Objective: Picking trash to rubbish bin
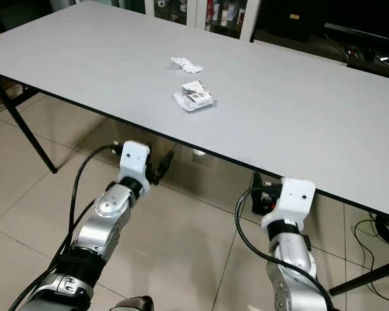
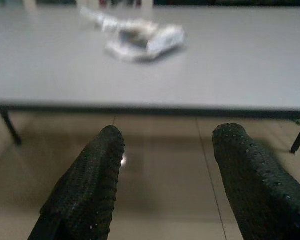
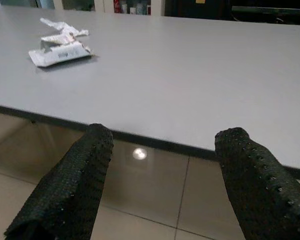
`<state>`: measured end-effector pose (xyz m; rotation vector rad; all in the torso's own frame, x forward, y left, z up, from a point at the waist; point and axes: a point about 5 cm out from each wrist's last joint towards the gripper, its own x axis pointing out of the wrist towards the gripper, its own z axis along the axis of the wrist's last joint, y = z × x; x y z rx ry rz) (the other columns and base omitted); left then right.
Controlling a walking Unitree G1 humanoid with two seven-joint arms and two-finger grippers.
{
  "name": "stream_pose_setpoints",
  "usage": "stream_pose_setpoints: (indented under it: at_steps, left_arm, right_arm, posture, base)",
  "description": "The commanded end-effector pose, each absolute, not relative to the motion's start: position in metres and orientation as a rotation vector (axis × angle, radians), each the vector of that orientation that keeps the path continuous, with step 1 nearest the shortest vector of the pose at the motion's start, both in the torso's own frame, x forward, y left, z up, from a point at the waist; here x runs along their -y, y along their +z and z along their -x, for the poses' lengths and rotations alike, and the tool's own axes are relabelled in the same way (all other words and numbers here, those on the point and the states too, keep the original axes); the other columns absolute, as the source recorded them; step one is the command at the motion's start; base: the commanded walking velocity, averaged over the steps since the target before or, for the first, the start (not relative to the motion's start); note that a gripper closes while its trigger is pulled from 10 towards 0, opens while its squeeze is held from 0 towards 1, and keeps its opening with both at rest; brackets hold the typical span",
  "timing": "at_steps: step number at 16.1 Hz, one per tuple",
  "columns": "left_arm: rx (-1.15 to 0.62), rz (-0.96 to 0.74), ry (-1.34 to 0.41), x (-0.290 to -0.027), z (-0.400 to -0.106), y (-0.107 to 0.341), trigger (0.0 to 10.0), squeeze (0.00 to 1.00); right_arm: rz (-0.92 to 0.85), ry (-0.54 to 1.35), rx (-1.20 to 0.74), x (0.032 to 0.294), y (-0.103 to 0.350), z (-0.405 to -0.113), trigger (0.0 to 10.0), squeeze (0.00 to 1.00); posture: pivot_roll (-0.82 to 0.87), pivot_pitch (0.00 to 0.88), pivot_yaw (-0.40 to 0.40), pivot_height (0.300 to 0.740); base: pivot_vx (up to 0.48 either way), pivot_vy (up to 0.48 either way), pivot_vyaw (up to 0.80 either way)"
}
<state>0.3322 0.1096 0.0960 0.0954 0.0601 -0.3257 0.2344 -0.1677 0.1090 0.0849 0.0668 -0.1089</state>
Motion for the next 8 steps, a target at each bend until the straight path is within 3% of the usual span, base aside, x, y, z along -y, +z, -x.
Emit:
stream_pose_setpoints:
  at_steps: [1,8]
  left_arm:
    - [-0.103,-0.085,-0.294,-0.111,-0.332,0.091,10.0,0.0]
    - [-0.069,-0.144,-0.287,-0.111,-0.338,0.101,10.0,0.0]
  right_arm:
    - [-0.066,-0.134,-0.064,0.174,0.107,-0.232,10.0,0.0]
    - [-0.051,-0.129,-0.055,0.175,0.105,-0.231,10.0,0.0]
  posture:
    - [0.15,0.084,-0.075,0.74]
    - [0.15,0.073,-0.074,0.74]
  base:
    - [0.0,0.0,0.0]
    - [0.0,0.0,0.0]
